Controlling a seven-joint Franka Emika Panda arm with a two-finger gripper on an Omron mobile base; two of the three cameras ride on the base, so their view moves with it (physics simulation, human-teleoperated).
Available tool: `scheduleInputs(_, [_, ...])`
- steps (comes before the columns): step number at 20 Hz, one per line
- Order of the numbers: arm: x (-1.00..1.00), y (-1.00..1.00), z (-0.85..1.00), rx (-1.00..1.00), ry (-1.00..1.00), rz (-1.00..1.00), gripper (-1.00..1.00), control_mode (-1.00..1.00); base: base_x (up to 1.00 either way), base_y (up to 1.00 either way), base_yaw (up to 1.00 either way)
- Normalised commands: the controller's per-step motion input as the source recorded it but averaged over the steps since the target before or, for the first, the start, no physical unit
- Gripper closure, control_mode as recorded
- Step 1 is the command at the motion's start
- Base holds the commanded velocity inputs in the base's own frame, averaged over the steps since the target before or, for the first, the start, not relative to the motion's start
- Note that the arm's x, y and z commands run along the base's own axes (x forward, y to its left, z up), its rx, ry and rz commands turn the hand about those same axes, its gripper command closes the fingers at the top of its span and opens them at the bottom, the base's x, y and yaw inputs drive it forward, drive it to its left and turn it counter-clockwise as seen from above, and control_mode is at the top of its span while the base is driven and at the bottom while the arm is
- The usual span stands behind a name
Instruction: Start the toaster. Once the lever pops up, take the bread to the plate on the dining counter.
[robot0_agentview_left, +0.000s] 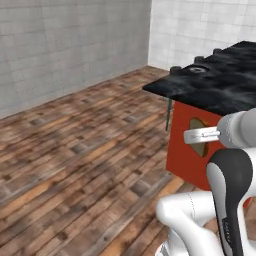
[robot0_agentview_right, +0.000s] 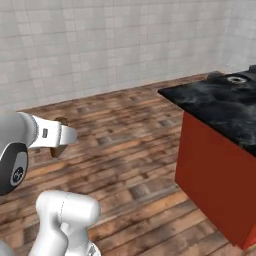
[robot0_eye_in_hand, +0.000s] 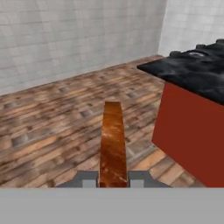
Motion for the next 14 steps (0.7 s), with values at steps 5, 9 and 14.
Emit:
scheduleInputs(5, [0.0, 0.0, 0.0, 0.0, 0.0, 0.0, 1.0, 1.0, 0.3, 1.0, -0.46])
scheduleInputs(9, [0.0, 0.0, 0.0, 0.0, 0.0, 0.0, 1.0, 1.0, 0.52, 1.0, -0.46])
scheduleInputs(14, [0.0, 0.0, 0.0, 0.0, 0.0, 0.0, 1.0, 1.0, 0.58, 1.0, -0.46])
